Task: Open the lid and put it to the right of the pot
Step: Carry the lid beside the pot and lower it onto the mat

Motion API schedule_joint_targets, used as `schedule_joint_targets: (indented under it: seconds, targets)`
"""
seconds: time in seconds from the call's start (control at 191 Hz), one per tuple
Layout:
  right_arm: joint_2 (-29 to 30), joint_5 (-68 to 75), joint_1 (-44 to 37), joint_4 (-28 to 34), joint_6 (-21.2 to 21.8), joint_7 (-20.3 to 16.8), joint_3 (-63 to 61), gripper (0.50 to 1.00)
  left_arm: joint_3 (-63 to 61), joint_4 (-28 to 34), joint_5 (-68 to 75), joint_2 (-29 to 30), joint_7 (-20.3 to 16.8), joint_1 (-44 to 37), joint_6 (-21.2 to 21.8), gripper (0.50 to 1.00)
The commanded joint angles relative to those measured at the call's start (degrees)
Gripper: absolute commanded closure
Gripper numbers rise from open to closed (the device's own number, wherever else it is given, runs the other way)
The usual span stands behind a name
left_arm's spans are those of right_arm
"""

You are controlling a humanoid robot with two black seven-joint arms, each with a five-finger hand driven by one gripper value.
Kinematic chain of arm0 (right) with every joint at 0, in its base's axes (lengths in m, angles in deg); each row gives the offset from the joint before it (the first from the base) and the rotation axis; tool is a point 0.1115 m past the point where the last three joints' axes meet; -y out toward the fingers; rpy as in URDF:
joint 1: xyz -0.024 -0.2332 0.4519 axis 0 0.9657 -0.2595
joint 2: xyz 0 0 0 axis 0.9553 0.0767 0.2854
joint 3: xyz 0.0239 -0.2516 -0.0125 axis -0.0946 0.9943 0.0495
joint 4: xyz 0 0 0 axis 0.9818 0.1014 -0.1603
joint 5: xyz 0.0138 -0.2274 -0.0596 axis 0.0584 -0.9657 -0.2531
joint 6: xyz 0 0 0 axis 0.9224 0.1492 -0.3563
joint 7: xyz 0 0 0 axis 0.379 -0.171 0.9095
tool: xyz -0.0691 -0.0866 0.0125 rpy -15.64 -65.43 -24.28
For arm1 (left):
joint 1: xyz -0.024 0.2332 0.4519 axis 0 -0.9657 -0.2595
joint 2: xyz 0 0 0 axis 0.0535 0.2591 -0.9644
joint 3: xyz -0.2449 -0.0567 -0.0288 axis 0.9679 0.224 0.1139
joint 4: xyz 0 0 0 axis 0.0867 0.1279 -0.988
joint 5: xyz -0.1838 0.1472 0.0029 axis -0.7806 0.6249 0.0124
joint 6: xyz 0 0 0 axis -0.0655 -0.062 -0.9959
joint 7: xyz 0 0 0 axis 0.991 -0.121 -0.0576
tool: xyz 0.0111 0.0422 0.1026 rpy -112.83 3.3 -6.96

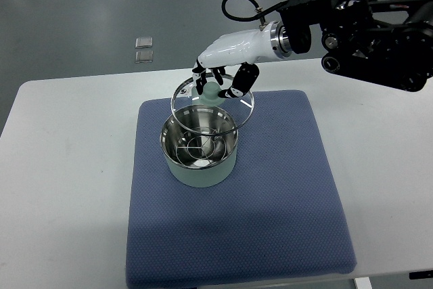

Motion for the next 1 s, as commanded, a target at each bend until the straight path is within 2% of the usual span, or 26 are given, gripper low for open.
schedule_joint_targets:
  seconds: [0.0,0.1,0.168,0.173,0.236,0.414,0.42,0.65,0.656,0.745,0.997]
  targets:
    - [-4.8,-0.1,0.0,1.8,0.1,0.1,0.0,1.0,0.0,0.0,0.0,0.0,0.0,0.0,0.0,0.5]
    - [-9.7,-0.1,0.8,2.8,0.0,0.2,0.1,1.0,-0.1,-0.1,0.0,0.0,0.0,0.0,0.0,0.5]
    - [-10.1,-0.1,0.8,2.8,0.0,0.2,0.2,1.0,-0.1,-0.1,0.0,0.0,0.0,0.0,0.0,0.5]
    - [-12.5,-0.1,1.5,2.9,-0.1,0.3,0.2,1.0,-0.1,-0.1,0.0,0.0,0.0,0.0,0.0,0.5]
    - [-15.2,-0.2,2.9,2.8,-0.1,0.5,0.2,1.0,-0.1,-0.1,0.0,0.0,0.0,0.0,0.0,0.5]
    - [-18.4,-0.7,6.7,2.6,-0.8,0.7,0.3,1.0,-0.1,-0.1,0.0,0.0,0.1,0.0,0.0,0.5]
    - [-18.7,-1.0,8.8,2.3,-1.7,0.7,0.3,1.0,-0.1,-0.2,0.0,0.0,0.0,0.0,0.0,0.5]
    - [-17.9,-1.1,16.1,1.5,-5.5,0.6,0.4,1.0,-0.1,-1.3,0.0,0.0,0.1,0.0,0.0,0.5]
    - [-17.2,-1.3,17.6,1.4,-6.7,0.5,0.4,1.0,-0.1,-1.3,0.0,0.0,0.1,0.0,0.0,0.5]
    - [-14.9,-1.5,19.4,0.5,-8.4,0.4,0.4,1.0,-0.1,-1.3,0.0,0.0,0.1,0.0,0.0,0.5]
    - [-9.6,-1.6,21.9,-2.1,-11.0,0.1,0.4,0.998,-0.1,-1.3,0.0,0.0,0.1,0.0,0.0,0.5]
